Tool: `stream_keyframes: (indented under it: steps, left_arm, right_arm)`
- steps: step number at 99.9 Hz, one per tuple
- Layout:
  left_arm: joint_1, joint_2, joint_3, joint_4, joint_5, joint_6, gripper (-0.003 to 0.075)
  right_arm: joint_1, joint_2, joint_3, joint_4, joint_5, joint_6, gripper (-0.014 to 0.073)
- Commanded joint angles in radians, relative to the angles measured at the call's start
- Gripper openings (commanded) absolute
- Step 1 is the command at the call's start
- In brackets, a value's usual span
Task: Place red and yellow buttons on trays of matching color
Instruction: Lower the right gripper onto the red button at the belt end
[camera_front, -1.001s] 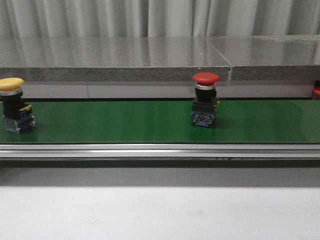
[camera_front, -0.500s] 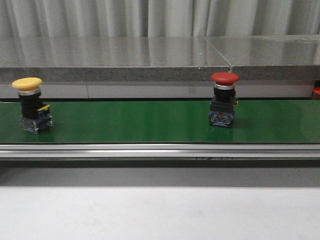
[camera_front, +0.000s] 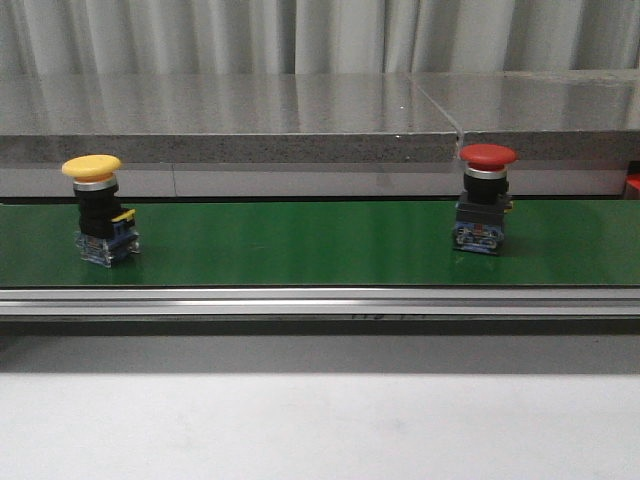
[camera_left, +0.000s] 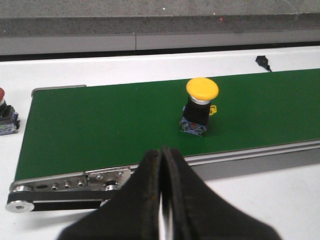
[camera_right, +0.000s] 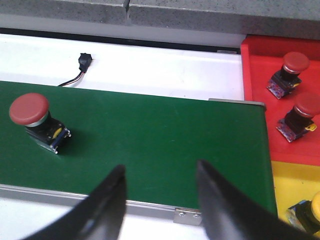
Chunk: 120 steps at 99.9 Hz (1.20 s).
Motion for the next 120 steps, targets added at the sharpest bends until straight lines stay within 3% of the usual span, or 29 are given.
stream_keyframes:
  steps: [1,5,35,71,92,120]
  left_arm:
    - [-0.008,0.004,-0.026,-0.012,-0.074,-0.011,-0.0019]
    - [-0.008,0.004,-0.026,-0.012,-0.074,-0.011,-0.0019]
    - [-0.008,0.004,-0.026,-0.012,-0.074,-0.011,-0.0019]
    - [-0.008,0.004,-0.026,-0.012,-0.074,-0.011,-0.0019]
    - [-0.008,0.004,-0.026,-0.012,-0.074,-0.011,-0.0019]
    - [-0.008,0.004,-0.026,-0.012,-0.074,-0.011,-0.0019]
  right_arm:
    - [0.001,-0.004,-0.025,0.020,-0.057,-0.006,0.0601]
    - [0.001,-0.004,-0.025,0.027,-0.057,-0.006,0.0670]
    - [0.001,0.035,-0.075,0.102,-0.040,-0.025,0.0635]
    - [0.064,0.293,-0.237,0.102,0.134,-0.049,0.0635]
    - [0.141,0.431,-0.240,0.099,0.116,-0.073,0.0635]
    - [0.167,0.553,-0.240,0.099,0.049,-0.081,0.0635]
